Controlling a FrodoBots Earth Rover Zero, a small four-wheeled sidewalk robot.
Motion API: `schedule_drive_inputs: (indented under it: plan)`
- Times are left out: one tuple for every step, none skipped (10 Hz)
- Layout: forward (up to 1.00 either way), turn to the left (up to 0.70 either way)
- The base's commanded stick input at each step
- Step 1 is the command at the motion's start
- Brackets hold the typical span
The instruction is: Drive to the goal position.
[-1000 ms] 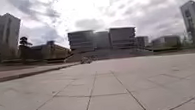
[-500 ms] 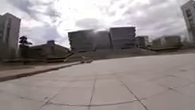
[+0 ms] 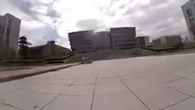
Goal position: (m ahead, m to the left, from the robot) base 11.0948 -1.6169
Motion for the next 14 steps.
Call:
schedule_drive_inputs:
  plan:
    - [0.06, 0.00]
    - [0.06, 0.00]
    - [0.06, 0.00]
    - [0.06, 0.00]
    - [0.06, 0.00]
    - [0.06, 0.00]
    - [0.06, 0.00]
    - [0.06, 0.00]
    - [0.06, 0.00]
    - [0.06, 0.00]
    - [0.06, 0.00]
    - [0.06, 0.00]
    - [0.06, 0.00]
    - [0.06, 0.00]
